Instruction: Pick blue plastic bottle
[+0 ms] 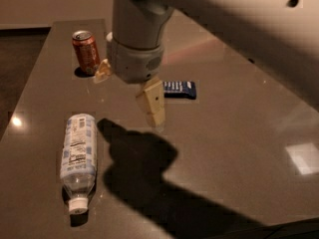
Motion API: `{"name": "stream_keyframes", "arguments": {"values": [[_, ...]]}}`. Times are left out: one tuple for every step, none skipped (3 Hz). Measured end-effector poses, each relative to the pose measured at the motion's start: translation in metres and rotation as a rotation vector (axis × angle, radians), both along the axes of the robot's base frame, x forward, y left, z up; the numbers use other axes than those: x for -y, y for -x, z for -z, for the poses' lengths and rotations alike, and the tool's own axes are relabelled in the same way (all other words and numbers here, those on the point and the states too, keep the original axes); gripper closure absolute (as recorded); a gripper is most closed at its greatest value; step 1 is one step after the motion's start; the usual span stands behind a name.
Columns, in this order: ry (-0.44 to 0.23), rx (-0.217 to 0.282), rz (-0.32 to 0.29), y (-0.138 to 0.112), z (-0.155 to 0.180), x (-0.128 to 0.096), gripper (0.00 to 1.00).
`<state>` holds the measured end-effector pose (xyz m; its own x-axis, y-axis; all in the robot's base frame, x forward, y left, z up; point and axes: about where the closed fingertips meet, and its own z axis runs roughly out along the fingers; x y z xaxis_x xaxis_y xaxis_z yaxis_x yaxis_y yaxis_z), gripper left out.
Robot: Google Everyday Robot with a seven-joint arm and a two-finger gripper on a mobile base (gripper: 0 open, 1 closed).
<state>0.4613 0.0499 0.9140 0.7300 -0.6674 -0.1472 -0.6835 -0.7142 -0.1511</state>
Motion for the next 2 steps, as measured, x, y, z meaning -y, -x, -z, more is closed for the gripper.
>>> {"name": "stream_keyframes", "arguments": {"values": [[0.014, -0.006, -0.140, 0.015, 0.011, -0.033, 0.00], [0.033, -0.014, -0.279, 0.031, 0.025, -0.066, 0.00]]}}
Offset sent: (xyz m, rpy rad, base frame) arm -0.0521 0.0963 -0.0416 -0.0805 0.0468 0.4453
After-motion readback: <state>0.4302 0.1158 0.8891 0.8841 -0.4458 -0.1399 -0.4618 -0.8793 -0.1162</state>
